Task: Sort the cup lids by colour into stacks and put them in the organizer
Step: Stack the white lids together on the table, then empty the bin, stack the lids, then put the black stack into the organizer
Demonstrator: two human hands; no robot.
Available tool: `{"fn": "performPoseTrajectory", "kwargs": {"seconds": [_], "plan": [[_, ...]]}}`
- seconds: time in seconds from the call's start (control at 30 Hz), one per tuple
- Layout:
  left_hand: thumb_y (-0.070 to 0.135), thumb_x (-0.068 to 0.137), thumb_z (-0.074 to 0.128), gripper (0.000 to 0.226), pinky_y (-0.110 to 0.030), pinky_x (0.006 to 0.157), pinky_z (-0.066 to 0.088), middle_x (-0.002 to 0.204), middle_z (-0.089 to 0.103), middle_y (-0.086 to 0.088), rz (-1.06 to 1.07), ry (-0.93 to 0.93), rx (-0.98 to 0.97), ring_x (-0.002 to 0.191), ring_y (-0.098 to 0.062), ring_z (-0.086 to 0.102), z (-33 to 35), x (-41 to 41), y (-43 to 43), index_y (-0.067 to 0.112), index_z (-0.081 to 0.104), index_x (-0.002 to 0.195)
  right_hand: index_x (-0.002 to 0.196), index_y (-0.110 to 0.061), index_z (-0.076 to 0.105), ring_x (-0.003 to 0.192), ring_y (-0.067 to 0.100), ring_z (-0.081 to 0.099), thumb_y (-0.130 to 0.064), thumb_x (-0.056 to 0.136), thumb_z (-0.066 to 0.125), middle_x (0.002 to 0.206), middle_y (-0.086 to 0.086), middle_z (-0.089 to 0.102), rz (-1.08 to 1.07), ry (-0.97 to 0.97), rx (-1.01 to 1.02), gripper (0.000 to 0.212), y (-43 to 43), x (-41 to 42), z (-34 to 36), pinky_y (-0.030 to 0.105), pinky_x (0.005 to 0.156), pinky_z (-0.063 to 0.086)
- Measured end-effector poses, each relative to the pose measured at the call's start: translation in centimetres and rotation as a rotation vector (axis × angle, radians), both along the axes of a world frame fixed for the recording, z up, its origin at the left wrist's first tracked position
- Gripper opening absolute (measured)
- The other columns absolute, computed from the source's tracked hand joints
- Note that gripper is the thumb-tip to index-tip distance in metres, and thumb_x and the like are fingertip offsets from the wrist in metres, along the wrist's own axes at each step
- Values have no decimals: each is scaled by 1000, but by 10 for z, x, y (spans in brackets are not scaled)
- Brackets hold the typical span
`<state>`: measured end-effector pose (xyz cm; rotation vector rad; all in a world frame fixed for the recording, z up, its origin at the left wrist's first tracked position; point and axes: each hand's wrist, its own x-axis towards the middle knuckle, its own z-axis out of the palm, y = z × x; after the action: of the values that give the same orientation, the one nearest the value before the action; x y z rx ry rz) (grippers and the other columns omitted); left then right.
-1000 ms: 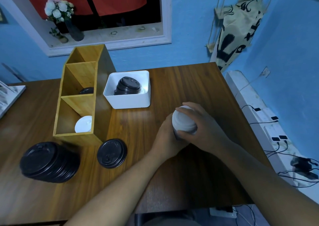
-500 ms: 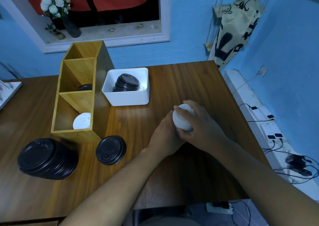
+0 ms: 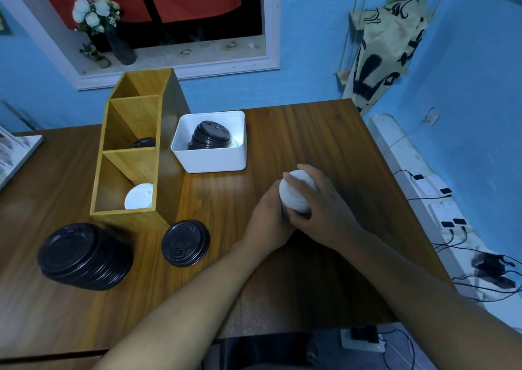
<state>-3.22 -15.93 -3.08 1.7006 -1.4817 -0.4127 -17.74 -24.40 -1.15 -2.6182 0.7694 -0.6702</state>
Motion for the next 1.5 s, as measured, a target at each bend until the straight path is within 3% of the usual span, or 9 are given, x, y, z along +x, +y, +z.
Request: {"fn": "performPoseTrajectory", "kwargs": {"seconds": [0.4,0.53,0.7,0.83,0.93,1.07,1.3,1.4,1.5], "plan": [[26,81,77,74,-37,79,54,123,65,-4,365,-25,239,107,-30,67,38,74,43,21,35,141,145,-24,44,141,27,36,-37,85,72,158,4,28,160,-119,218,67,18,112,3,47,112,40],[21,87,75,97,-34,86,50,134,63,-10,510,-62,327,116,-33,65,48,110,67,10,12,159,145,-27,42,140,29,36,-46,88,63,157,3,28,232,-100,240,64,28,162,4,48,113,38],[16,91,71,83,-34,91,51,139,59,-13,517,-96,356,121,-31,63,52,122,83,4,20,155,146,-32,37,142,26,33,-44,90,65,160,-2,22,276,-40,241,64,29,200,9,51,110,39],[18,92,71,99,-33,102,47,158,42,-13,493,-168,424,132,-27,56,56,116,88,3,1,162,149,-35,32,146,23,29,-51,87,70,163,-5,17,270,19,176,75,29,198,18,49,110,41],[17,87,76,96,-28,102,46,156,42,-8,473,-196,392,133,-24,54,61,111,97,7,14,159,151,-32,33,145,19,32,-56,87,68,162,-5,26,217,-9,131,77,21,178,33,39,103,41],[19,83,78,66,-23,93,46,129,49,-2,440,-324,295,117,-18,54,69,106,105,15,40,137,142,-25,47,126,19,51,-34,100,53,144,-6,51,66,-112,-30,43,-6,156,46,39,88,53],[9,70,78,43,-43,70,56,97,47,-8,518,-509,130,86,-25,51,91,102,86,9,51,103,134,-26,56,107,24,60,-25,103,46,129,-2,61,24,128,-120,33,-30,163,36,34,71,49],[14,69,81,43,-40,76,54,98,50,-9,502,-581,102,90,-26,51,91,93,79,9,54,102,127,-25,61,99,27,63,-26,104,45,119,1,66,-17,151,-147,28,-38,161,35,30,64,41],[18,73,82,40,-39,93,53,107,56,-11,426,-635,51,105,-28,53,85,83,72,7,61,106,121,-27,62,92,26,64,-26,104,44,112,2,67,-45,202,-152,25,-47,151,36,34,64,51]]}}
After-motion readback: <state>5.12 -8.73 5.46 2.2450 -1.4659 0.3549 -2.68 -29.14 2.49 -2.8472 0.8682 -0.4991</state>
